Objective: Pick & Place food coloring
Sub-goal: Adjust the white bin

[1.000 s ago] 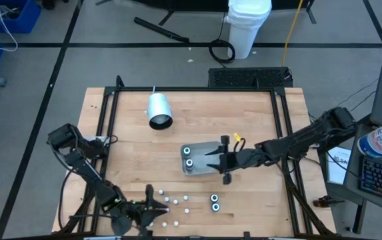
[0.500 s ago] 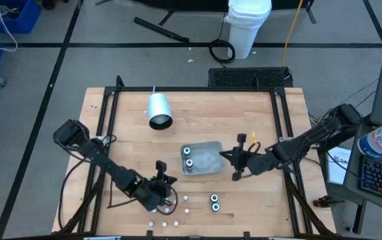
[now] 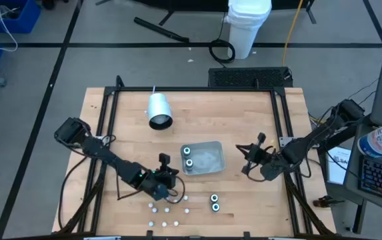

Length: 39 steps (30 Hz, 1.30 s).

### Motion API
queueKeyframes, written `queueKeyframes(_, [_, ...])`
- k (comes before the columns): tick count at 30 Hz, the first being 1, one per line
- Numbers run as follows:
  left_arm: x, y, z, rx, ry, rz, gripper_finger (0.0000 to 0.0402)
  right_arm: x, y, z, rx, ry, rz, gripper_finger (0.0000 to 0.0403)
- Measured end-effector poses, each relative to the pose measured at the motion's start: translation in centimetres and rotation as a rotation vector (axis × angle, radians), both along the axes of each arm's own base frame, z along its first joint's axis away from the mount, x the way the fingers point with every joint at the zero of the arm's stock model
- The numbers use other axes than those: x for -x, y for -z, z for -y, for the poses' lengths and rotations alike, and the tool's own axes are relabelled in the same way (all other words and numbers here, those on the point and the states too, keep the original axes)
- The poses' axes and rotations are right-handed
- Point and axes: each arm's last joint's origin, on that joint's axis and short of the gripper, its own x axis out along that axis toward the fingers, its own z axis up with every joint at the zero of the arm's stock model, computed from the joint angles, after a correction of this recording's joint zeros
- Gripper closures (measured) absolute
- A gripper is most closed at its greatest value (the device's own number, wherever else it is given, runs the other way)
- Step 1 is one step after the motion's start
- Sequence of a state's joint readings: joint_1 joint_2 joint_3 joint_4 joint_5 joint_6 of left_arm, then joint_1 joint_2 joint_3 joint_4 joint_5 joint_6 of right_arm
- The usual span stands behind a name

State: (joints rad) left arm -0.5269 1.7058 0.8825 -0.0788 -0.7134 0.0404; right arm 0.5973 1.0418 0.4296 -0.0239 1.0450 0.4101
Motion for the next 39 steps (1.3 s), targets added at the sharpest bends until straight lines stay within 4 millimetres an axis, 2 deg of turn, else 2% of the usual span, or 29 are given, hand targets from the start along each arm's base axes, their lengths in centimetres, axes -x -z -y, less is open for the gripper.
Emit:
queueKeyframes(9, [-0.7, 0.0, -1.4, 0.034, -0.065, 0.008, 0.0393, 0.5, 3.3, 2.4, -0.168, -0.002, 0.018, 0.0403])
queueKeyframes(17, [-0.7, 0.2, -1.8, 0.054, -0.069, -0.016, 0.0397, 0.4, 4.6, 3.7, -0.354, -0.119, 0.087, 0.0403])
queueKeyframes(21, [-0.9, 0.2, -2.2, 0.092, -0.073, -0.027, 0.0384, 0.3, 5.1, 3.7, -0.376, -0.118, 0.126, 0.0403])
queueKeyframes(30, [-1.5, 0.2, -3.7, 0.134, -0.15, -0.01, 0.0392, -1.4, 6.6, 3.2, -0.389, -0.142, 0.141, 0.0403])
queueKeyframes(34, [-1.6, 0.2, -4.1, 0.142, -0.166, -0.008, 0.0377, -3.1, 6.8, 2.8, -0.386, -0.172, 0.098, 0.0403])
queueKeyframes(39, [-1.7, 0.3, -4.4, 0.141, -0.179, -0.015, 0.039, -5.0, 6.5, 2.3, -0.365, -0.167, 0.1, 0.0403])
